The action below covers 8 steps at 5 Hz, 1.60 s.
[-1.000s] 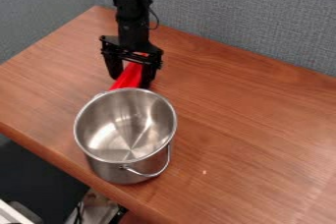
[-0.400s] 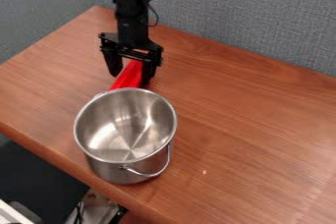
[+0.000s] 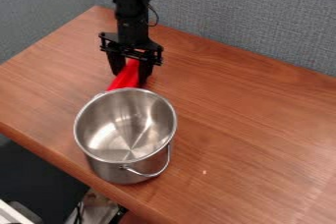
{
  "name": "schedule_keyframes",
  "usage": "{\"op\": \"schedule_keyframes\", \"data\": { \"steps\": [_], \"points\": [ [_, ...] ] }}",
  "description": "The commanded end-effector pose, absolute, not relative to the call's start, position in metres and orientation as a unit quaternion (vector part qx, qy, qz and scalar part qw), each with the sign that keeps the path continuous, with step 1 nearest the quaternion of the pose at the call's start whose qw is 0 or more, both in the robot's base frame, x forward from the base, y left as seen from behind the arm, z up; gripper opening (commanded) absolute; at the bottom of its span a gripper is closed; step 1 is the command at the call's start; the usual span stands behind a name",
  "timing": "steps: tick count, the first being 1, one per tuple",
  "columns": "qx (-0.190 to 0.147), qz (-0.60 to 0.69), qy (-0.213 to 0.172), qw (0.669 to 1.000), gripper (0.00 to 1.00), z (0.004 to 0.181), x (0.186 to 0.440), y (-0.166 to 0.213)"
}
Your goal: Put the red object in the metal pot
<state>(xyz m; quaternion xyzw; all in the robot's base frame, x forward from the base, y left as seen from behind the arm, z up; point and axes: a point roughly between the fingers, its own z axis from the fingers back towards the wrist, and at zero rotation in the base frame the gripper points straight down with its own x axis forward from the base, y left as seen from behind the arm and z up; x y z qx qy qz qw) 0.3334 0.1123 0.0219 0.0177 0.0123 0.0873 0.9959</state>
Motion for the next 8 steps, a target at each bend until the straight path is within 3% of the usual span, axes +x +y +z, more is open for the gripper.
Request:
{"op": "schedule_keyframes", "data": {
  "steps": [1, 8],
  "points": [
    [0.024, 0.09, -0.024, 0.995, 0.0, 0.047, 0.337, 0.117],
    [0.012, 0.077, -0.041, 0.996, 0.0, 0.062, 0.329, 0.114]
  ]
}}
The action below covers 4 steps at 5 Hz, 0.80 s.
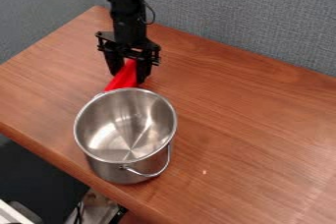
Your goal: Put the red object in the metal pot
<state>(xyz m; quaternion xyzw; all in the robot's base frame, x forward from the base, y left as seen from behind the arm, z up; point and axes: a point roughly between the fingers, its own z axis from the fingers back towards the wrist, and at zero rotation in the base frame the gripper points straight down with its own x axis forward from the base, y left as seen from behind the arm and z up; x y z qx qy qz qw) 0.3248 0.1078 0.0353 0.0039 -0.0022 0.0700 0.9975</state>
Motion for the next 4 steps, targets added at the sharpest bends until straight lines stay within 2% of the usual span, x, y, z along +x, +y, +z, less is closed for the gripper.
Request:
{"op": "schedule_keyframes", "data": {
  "steps": [1, 4],
  "points": [
    [0.011, 0.075, -0.045, 0.996, 0.0, 0.0654, 0.328, 0.1128],
    [0.005, 0.067, -0.054, 0.996, 0.0, 0.0736, 0.3244, 0.1102]
  ]
}}
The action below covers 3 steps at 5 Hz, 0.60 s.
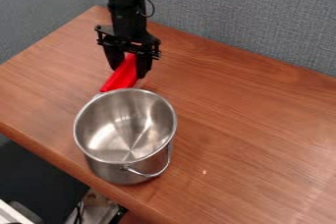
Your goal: Put the red object in the metal pot
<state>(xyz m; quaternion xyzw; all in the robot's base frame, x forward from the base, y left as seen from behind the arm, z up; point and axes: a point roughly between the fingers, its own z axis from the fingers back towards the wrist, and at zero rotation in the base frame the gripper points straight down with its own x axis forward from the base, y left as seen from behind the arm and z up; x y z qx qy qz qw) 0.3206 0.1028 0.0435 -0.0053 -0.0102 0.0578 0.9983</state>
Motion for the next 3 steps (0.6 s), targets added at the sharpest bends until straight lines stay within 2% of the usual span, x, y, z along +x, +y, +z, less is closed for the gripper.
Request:
{"op": "schedule_keyframes", "data": {
  "steps": [1, 3],
  "points": [
    [0.003, 0.064, -0.058, 0.996, 0.0, 0.077, 0.323, 0.109],
    [-0.001, 0.056, -0.071, 0.996, 0.0, 0.089, 0.318, 0.105]
  ]
}}
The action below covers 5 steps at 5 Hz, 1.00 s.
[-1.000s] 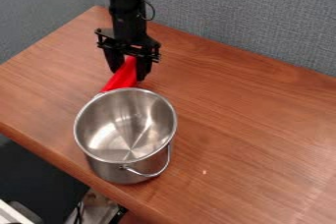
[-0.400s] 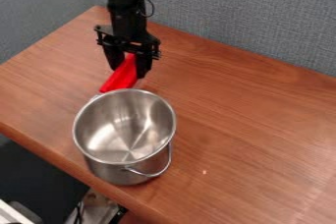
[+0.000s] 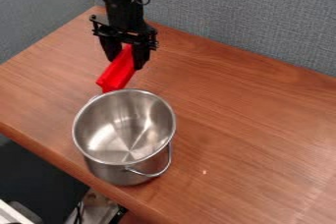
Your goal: Put the red object in the metal pot
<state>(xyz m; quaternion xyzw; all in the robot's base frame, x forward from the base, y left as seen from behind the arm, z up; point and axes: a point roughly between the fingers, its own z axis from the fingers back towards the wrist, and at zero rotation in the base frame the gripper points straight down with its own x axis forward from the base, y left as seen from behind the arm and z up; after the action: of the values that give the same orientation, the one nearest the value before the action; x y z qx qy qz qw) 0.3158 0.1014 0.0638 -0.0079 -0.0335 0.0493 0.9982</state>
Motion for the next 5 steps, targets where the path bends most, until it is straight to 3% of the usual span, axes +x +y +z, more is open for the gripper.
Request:
{"op": "schedule_keyframes", "data": {
  "steps": [1, 3, 4, 5],
  "points": [
    [-0.004, 0.048, -0.077, 0.996, 0.0, 0.096, 0.313, 0.101],
    [-0.016, 0.012, -0.107, 0.994, 0.0, 0.131, 0.281, 0.069],
    [-0.024, -0.025, -0.105, 0.994, 0.0, 0.131, 0.259, 0.044],
    [-0.03, -0.055, -0.092, 0.994, 0.0, 0.12, 0.244, 0.021]
  ]
}}
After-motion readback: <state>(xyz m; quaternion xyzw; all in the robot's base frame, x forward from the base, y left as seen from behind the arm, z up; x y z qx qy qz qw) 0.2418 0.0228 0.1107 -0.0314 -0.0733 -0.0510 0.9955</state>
